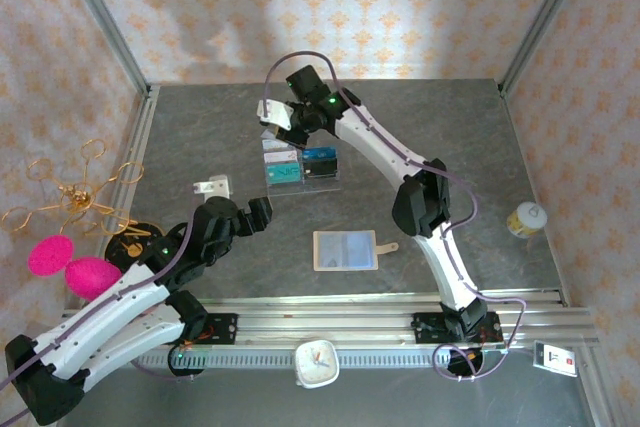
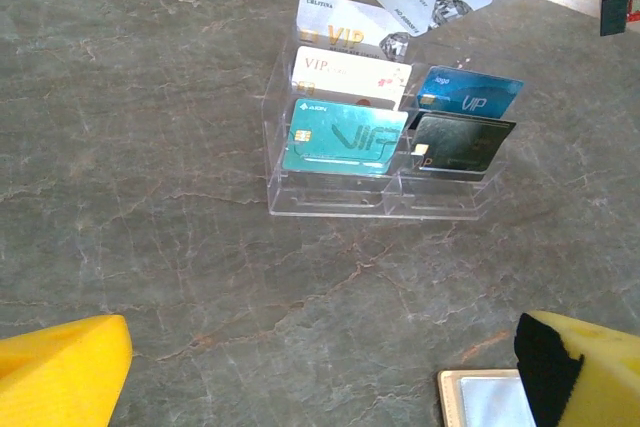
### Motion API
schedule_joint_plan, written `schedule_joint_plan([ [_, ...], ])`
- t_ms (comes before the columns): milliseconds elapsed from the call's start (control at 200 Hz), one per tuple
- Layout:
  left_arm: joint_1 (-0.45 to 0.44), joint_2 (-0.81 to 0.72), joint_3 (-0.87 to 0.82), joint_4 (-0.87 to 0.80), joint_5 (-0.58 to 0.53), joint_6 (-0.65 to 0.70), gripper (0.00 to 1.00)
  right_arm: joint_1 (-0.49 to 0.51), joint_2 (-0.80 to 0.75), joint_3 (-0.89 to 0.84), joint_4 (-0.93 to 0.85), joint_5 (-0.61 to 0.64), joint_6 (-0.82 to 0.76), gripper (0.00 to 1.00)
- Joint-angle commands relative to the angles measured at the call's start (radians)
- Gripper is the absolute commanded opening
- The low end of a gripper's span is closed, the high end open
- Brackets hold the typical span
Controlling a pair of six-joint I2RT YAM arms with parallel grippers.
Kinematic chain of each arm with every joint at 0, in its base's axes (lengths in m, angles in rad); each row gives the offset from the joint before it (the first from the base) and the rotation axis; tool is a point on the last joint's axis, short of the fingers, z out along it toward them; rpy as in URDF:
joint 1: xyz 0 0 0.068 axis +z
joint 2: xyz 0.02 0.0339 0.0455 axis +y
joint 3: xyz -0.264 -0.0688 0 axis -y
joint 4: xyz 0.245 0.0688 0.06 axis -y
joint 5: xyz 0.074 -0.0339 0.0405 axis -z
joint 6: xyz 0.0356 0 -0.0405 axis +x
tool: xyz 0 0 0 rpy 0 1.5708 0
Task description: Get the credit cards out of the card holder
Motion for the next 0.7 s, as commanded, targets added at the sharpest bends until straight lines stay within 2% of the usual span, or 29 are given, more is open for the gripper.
schedule_joint_plan([
  [0, 0.014, -0.001, 0.024, -0.022, -0.030, 0.026, 0.99, -0.005, 0.019, 0.031, 0.021, -0.006, -0.021, 0.00],
  [696, 0.039, -0.001, -0.006, -0.008, 0.012, 0.022, 0.99, -0.018, 0.039, -0.007, 0.013, 0.018, -0.072, 0.00],
])
